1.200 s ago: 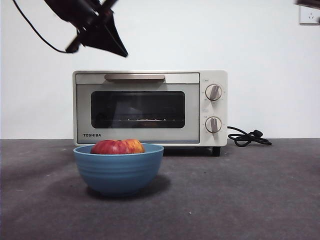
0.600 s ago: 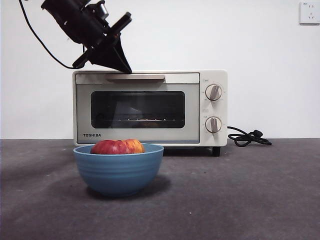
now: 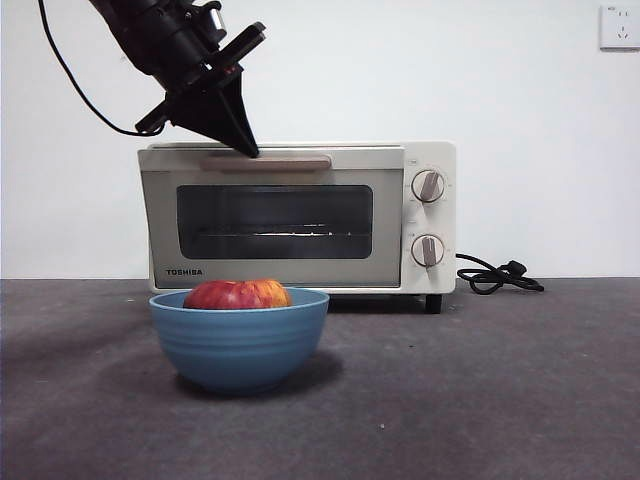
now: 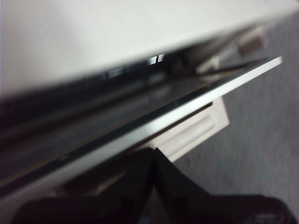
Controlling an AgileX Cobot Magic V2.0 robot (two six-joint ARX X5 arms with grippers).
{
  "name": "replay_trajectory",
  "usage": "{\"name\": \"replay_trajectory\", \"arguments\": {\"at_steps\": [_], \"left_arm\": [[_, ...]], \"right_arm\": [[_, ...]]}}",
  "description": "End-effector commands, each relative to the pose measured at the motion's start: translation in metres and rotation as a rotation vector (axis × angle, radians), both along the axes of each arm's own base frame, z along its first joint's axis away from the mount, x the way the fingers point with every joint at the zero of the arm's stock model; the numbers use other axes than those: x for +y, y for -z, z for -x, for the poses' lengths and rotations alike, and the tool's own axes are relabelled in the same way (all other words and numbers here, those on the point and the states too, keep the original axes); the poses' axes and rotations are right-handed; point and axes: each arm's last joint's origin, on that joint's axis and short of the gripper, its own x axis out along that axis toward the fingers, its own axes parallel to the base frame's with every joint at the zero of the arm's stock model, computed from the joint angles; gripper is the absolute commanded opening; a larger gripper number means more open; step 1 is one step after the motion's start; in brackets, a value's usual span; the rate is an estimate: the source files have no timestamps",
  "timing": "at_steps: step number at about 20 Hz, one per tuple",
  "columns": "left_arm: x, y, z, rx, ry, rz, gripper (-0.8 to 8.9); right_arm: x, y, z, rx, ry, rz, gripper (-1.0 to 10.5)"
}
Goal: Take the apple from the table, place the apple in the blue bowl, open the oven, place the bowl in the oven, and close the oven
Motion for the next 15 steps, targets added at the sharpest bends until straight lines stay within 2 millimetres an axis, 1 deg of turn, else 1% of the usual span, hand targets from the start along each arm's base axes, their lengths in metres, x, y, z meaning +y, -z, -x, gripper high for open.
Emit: {"name": "replay_trajectory", "arguments": {"at_steps": [1,4,6,9,12,15], "left_arm": [[0.004,0.027,-0.005,0.065,-0.025,-0.110,-0.06],[0.003,0.030,-0.001,0.078,-0.036,-0.144,-0.06],[-0.001,0.036,0.005,0.082,-0.023,-0.156,-0.06],[-0.005,0.046,0.023,0.035,-0.029,-0.132,-0.06],[0.002,0.052,0.044,-0.017,-0.068,-0.100,-0.06],[0.010,0.061,0.058,-0.056,-0.113,-0.144,-0.06]], "right_arm": [[0.001,0.001,-0.001,-0.004,0.000,-0.014,0.0],[0.001,0.001,-0.001,-0.001,-0.006,-0.021,0.0],[0.001,0.001,-0.001,-0.001,-0.007,-0.020,0.0],[0.001,0.001,0.000,0.001,-0.008,-0.019,0.0],[0.001,0.001,0.000,0.004,-0.008,-0.017,0.0],[0.001,0.001,0.000,0.001,-0.014,-0.013,0.0]]}}
